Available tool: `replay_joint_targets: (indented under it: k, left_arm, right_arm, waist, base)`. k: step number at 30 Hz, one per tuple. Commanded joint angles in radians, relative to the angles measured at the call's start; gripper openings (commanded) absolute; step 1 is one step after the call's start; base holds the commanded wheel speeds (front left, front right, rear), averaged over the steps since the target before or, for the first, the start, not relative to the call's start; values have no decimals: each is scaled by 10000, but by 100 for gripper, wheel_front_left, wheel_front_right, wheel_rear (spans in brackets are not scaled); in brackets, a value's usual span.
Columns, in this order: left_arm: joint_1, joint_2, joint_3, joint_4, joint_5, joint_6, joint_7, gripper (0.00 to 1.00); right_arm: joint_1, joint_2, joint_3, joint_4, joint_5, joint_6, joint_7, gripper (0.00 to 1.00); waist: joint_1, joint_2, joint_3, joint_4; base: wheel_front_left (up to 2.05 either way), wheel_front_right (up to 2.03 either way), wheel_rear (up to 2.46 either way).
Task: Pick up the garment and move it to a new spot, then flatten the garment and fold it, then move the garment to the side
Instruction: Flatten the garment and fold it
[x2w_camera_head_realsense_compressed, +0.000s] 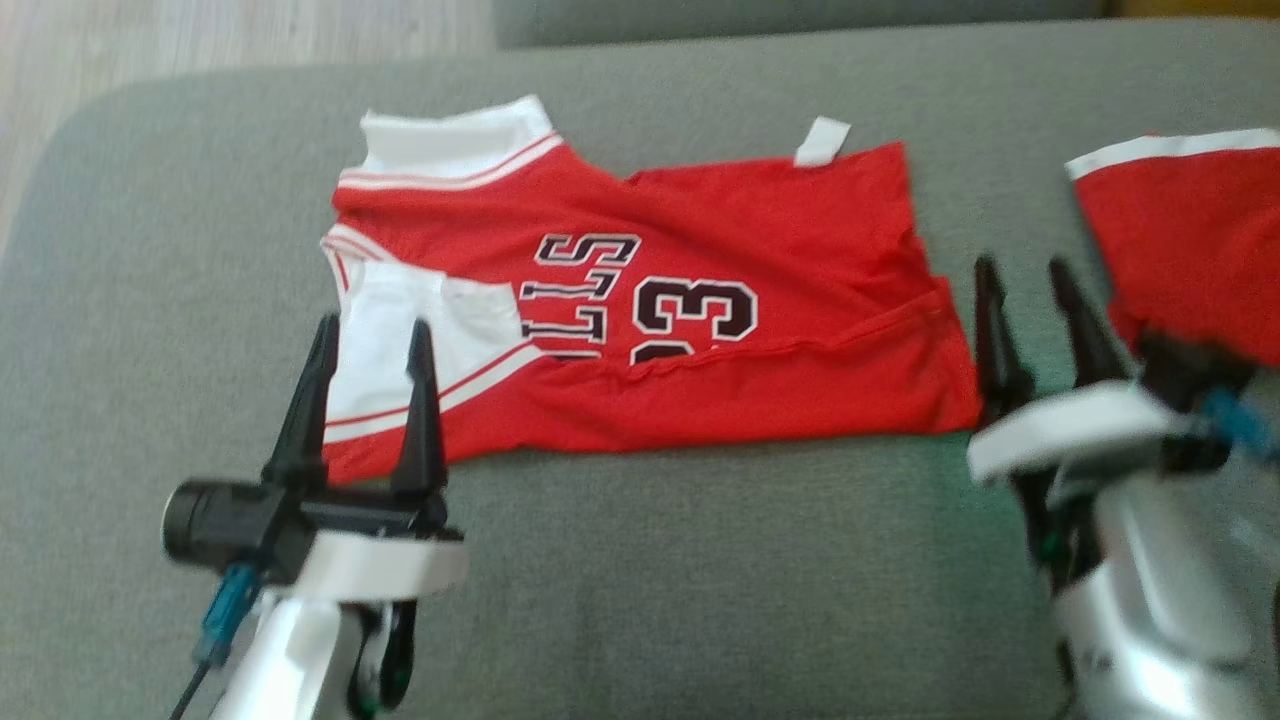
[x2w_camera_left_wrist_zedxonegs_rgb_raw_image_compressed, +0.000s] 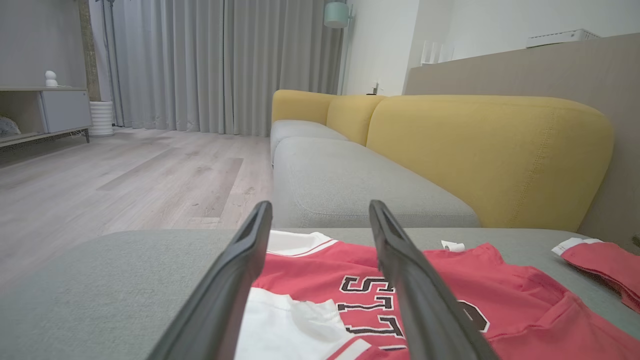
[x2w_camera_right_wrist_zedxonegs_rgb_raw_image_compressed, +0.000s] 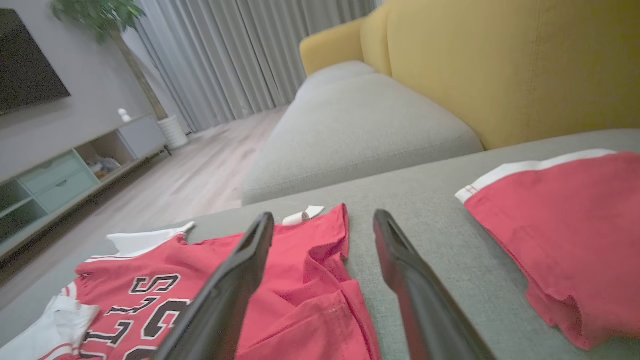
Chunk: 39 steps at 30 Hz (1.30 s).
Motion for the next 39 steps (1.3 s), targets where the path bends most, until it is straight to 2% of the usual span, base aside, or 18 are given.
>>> replay_joint_targets:
  k: [1,4,9,12,13,21,27,28,29,30,35,39]
  left_arm:
    - [-635,-59,417,-211,150,-105,-41,100]
    - [-853,-303,423,4,300,-352,-41,100]
    - [-1172,-643,461,311,535,-721,-41,100]
    - [-1358,-815,474,435,658,-910,-41,100]
    - [-1358,-815,474,435,658,-910,-41,100]
    - [-1807,-1148,563,559,851,-1271,-41,100]
    - [-2039,-1272,679,579,933,-1380,-41,100]
    - [-2070,-1284,707,586,948,-1393,-41,100]
    - [-2098,-1293,735,594,966,-1403,-41,100]
    - [-2125,-1300,761,606,992,-1415,-41,100]
    - [-2460,-1146,868,832,1259,-1602,-41,100]
    - [-3348,-585,916,1437,1466,-1829,118,100]
  right_arm:
    - [-899,28,-26,-164,-204,-9,423,100]
    - [-1819,-8,-592,432,-663,-9,1452,100]
    - [-3473,-240,-1526,2090,-1321,-9,3086,100]
    - [-4378,-576,-1823,3112,-1897,-9,3619,100]
    - [-4378,-576,-1823,3112,-1897,-9,3619,100]
    - [-5986,-1383,-2375,5395,-3090,-9,4083,100]
    - [-6611,-1617,-1962,6507,-3513,-9,3974,100]
    - [-6680,-1626,-1828,6653,-3560,-9,3941,89]
    - [-6743,-1641,-1717,6801,-3576,-9,3911,31]
    - [-6802,-1662,-1596,6933,-3590,-9,3863,0]
    - [-7175,-1712,-1435,7243,-3377,-9,3270,0]
    - [-7445,-1685,-1359,7315,-3161,-9,2714,0]
  waist:
    - [-1,-1,490,331]
    - [-1,-1,929,643]
    - [-1,-1,1426,1156]
    - [-1,-1,1658,1492]
    - [-1,-1,1658,1492]
    - [-1,-1,2080,2203]
    - [-1,-1,2213,2377]
    - [-1,-1,2223,2376]
    - [-1,-1,2230,2367]
    - [-1,-1,2234,2348]
    - [-1,-1,2205,2087]
    - [-1,-1,2245,1745]
  base:
    - [0,0,0]
    - [0,0,0]
    - [0,0,0]
    - [0,0,0]
    - [0,0,0]
    - [0,0,0]
    - [0,0,0]
    - [0,0,0]
    - [0,0,0]
    - [0,0,0]
    - [0,0,0]
    - [0,0,0]
